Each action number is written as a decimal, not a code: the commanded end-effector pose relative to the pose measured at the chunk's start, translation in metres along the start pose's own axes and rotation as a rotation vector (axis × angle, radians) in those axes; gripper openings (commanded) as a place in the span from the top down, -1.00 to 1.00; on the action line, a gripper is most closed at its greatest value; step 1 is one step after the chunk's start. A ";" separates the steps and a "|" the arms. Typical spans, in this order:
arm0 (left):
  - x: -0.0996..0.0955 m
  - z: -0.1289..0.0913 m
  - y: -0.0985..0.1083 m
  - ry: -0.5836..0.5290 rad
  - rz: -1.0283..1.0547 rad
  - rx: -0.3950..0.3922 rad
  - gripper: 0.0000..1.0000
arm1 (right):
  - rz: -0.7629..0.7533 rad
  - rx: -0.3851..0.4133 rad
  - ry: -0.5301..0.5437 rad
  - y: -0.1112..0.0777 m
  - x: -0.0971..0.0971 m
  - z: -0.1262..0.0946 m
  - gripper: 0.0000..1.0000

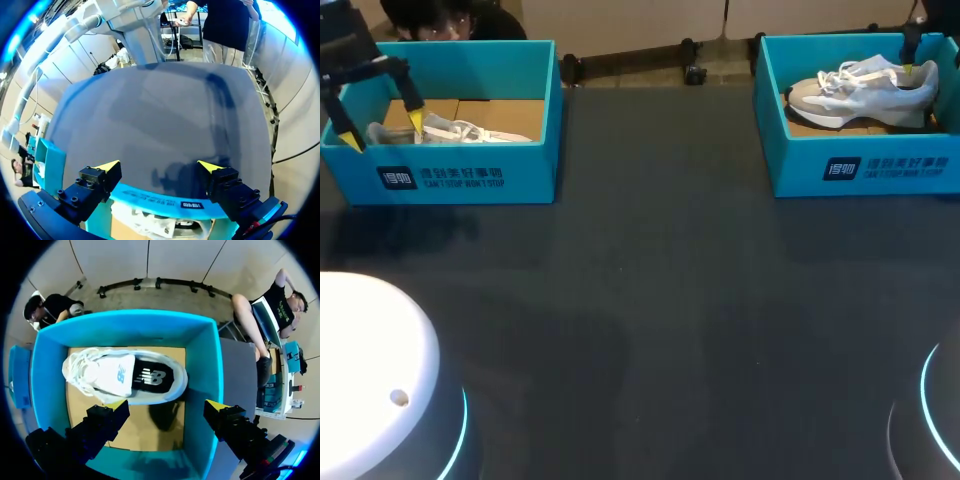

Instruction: Take the shoe out of the shoebox, open the shoe tongue, remove and reinsert the insole, then place the shoe into the shoebox

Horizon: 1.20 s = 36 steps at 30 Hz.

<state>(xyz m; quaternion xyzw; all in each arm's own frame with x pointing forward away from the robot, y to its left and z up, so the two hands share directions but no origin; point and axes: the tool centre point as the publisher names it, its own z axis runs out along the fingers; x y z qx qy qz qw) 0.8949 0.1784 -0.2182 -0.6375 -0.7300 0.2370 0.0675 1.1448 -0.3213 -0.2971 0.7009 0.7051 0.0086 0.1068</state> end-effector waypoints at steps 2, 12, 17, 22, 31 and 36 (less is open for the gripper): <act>-0.007 0.012 -0.010 0.016 -0.007 -0.105 -1.00 | -0.009 0.017 -0.006 0.016 -0.002 0.010 -1.00; -0.013 0.032 -0.021 0.032 -0.032 -0.105 -1.00 | 0.072 0.020 -0.014 0.024 -0.008 0.020 -0.35; -0.014 0.037 -0.025 0.040 -0.034 -0.101 -1.00 | 0.090 0.022 -0.009 0.028 -0.009 0.023 -0.05; -0.016 0.042 -0.027 0.053 -0.032 -0.097 -1.00 | 0.111 0.035 -0.015 0.030 -0.009 0.026 0.04; -0.016 0.043 -0.027 0.055 -0.031 -0.097 -1.00 | 0.144 0.061 -0.011 0.031 -0.014 0.032 0.06; -0.016 0.043 -0.027 0.055 -0.031 -0.097 -1.00 | 0.151 0.081 -0.011 0.030 -0.015 0.036 0.06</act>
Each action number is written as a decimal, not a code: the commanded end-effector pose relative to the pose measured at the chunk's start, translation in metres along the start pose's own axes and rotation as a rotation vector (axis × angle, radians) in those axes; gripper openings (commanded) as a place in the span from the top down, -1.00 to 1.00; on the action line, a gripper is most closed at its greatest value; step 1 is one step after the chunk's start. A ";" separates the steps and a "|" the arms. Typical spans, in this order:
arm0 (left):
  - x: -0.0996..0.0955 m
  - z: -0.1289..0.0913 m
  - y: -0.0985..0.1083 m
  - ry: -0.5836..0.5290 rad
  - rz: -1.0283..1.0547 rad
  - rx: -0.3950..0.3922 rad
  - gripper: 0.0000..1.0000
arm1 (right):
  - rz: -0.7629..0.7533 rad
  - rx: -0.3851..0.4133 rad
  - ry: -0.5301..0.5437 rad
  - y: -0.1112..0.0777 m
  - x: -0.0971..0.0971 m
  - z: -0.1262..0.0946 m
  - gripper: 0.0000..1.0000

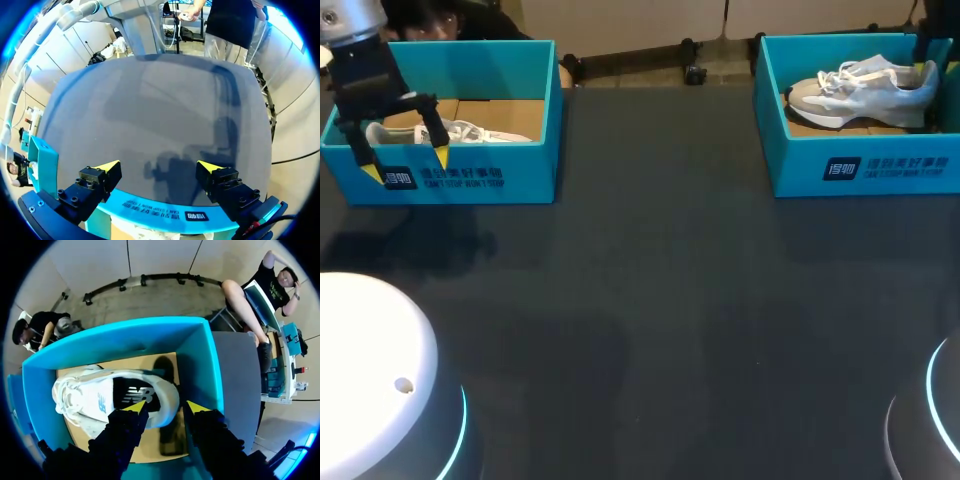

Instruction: Take the shoe out of the shoebox, open the shoe tongue, remove and reinsert the insole, then place the shoe into the shoebox

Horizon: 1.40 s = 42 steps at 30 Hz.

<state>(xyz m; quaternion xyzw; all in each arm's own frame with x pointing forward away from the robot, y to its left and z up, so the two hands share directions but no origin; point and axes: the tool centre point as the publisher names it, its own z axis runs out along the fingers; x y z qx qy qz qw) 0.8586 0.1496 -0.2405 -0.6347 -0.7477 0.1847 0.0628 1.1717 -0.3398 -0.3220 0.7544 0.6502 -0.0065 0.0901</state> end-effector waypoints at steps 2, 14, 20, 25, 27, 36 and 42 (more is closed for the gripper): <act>0.001 0.001 -0.002 -0.001 0.000 -0.006 -1.00 | 0.008 0.032 -0.003 0.008 0.000 0.008 0.07; 0.001 0.001 -0.002 -0.001 0.000 -0.006 -1.00 | 0.022 0.055 -0.008 0.003 0.001 0.025 0.07; 0.001 0.001 -0.002 -0.001 0.000 -0.006 -1.00 | 0.021 0.065 -0.014 0.002 0.002 0.035 0.06; 0.001 0.001 -0.002 -0.001 0.000 -0.006 -1.00 | 0.019 0.076 -0.016 0.002 0.003 0.045 0.07; 0.001 0.001 -0.002 -0.001 0.000 -0.006 -1.00 | 0.020 0.078 -0.016 0.002 0.004 0.046 0.07; 0.001 0.001 -0.002 -0.001 0.000 -0.006 -1.00 | 0.019 0.091 -0.028 0.002 0.004 0.053 0.12; 0.001 0.001 -0.002 -0.001 0.000 -0.006 -1.00 | 0.020 0.098 -0.038 0.002 0.004 0.054 0.45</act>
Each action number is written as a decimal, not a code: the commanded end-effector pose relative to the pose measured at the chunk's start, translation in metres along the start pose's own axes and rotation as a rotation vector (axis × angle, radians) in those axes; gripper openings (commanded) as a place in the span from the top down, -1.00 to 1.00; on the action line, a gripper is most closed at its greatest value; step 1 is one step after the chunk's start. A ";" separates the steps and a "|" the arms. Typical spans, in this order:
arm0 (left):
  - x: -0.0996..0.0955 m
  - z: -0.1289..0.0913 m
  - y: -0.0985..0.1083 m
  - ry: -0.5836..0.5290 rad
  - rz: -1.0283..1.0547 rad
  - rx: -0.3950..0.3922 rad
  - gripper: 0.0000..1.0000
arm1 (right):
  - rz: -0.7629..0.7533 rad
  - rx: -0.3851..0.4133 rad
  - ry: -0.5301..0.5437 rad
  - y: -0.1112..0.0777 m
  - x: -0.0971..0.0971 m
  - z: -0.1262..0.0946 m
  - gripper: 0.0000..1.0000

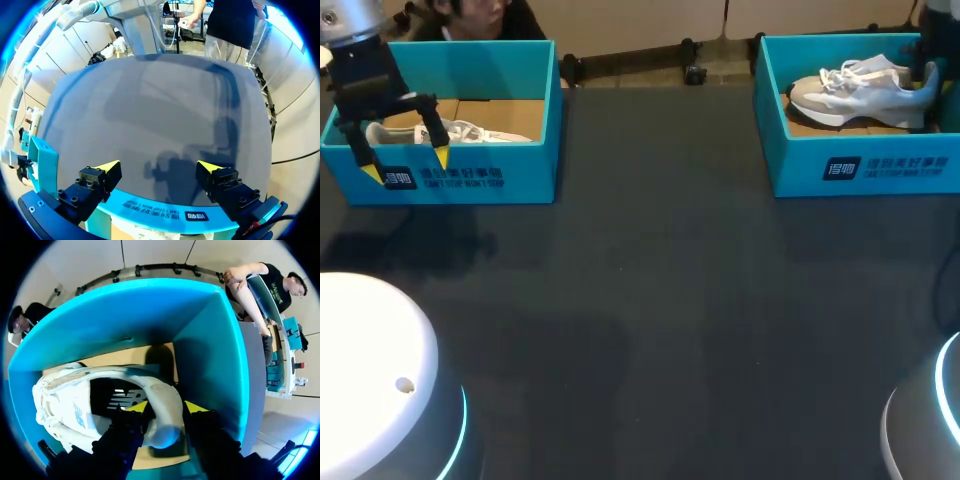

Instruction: Take the shoe out of the shoebox, open the shoe tongue, remove and reinsert the insole, then place the shoe into the shoebox

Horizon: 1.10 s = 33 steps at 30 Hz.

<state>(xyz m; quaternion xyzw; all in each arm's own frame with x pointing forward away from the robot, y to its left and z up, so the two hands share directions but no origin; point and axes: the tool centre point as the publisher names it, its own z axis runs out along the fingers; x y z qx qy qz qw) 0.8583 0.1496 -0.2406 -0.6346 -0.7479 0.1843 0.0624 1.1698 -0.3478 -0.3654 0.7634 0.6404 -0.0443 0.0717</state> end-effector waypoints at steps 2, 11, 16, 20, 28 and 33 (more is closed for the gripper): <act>0.001 0.001 -0.001 -0.001 0.001 -0.005 -1.00 | 0.001 0.020 -0.006 0.009 0.007 0.009 0.87; 0.001 0.001 -0.001 -0.001 0.001 -0.005 -1.00 | 0.011 0.010 -0.008 0.007 0.004 0.000 1.00; 0.001 0.001 -0.001 -0.001 0.001 -0.005 -1.00 | 0.019 -0.004 -0.003 0.004 0.000 -0.011 1.00; 0.001 0.001 -0.001 -0.001 0.001 -0.005 -1.00 | 0.032 -0.014 -0.003 0.000 -0.003 -0.024 1.00; 0.001 0.001 -0.001 -0.001 0.001 -0.005 -1.00 | 0.041 -0.031 -0.032 -0.007 -0.010 -0.052 1.00; 0.001 0.001 -0.001 -0.001 0.001 -0.005 -1.00 | 0.052 -0.052 -0.040 -0.011 -0.008 -0.075 1.00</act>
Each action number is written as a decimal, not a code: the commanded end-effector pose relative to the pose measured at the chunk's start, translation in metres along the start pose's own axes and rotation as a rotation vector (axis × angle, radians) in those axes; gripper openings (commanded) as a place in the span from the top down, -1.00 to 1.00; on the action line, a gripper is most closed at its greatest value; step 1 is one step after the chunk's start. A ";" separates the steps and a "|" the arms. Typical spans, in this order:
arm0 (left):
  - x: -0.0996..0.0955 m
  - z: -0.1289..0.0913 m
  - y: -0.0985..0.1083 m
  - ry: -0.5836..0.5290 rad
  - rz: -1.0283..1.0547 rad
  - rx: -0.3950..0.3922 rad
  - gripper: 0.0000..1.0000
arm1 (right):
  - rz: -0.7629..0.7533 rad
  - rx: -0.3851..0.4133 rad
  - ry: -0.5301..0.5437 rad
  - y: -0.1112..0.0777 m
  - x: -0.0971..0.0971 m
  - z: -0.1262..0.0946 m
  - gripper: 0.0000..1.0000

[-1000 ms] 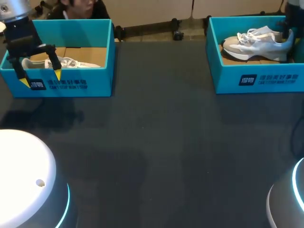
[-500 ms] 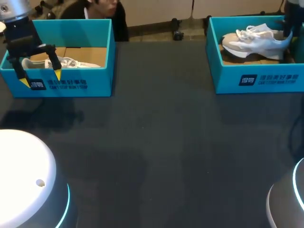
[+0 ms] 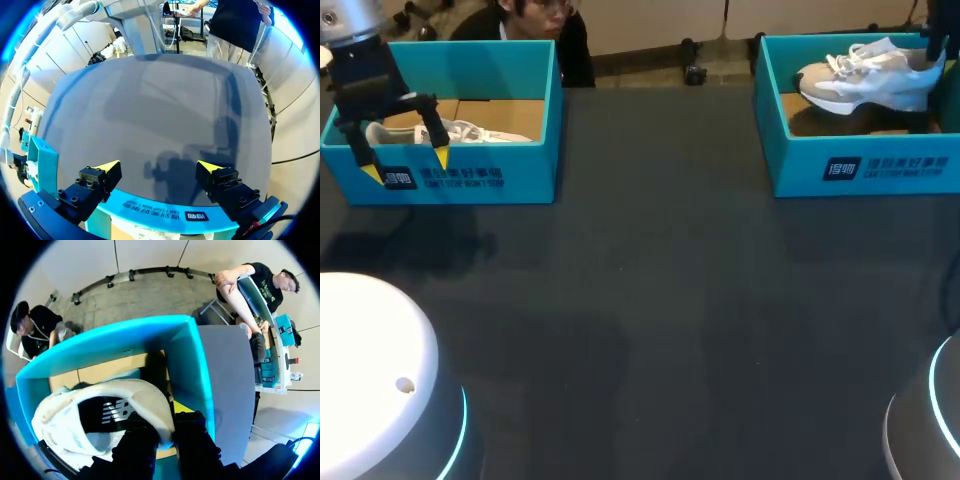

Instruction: Take the shoe out of the shoebox, open the shoe tongue, remove and reinsert the insole, then place the shoe into the shoebox

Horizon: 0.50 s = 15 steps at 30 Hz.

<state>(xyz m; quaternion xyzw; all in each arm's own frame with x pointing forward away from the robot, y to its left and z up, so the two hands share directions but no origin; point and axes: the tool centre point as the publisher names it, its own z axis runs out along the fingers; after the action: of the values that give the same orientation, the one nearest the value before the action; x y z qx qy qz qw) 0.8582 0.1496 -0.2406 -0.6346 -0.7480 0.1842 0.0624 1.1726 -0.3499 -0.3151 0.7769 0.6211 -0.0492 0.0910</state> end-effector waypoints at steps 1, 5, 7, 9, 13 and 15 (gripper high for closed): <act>0.001 0.001 -0.001 -0.001 0.001 -0.005 -1.00 | 0.001 -0.037 -0.008 -0.017 0.001 -0.032 1.00; 0.001 0.001 -0.001 -0.001 0.001 -0.005 -1.00 | -0.021 -0.062 -0.026 -0.020 0.001 -0.050 1.00; 0.001 0.001 -0.001 -0.001 0.001 -0.005 -1.00 | -0.035 -0.065 -0.034 -0.024 0.002 -0.059 1.00; 0.001 0.001 -0.001 -0.001 0.001 -0.005 -1.00 | -0.039 -0.069 -0.038 -0.028 0.002 -0.068 1.00; 0.001 0.001 -0.001 -0.001 0.001 -0.005 -1.00 | -0.034 -0.076 -0.052 -0.037 -0.001 -0.082 1.00; 0.001 0.001 -0.001 -0.001 0.001 -0.005 -1.00 | -0.032 -0.079 -0.058 -0.042 0.000 -0.091 1.00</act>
<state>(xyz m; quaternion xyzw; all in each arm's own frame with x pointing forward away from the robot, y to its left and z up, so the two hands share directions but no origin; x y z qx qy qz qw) 0.8582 0.1496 -0.2406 -0.6346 -0.7480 0.1842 0.0623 1.1510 -0.3318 -0.2513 0.7641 0.6313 -0.0651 0.1158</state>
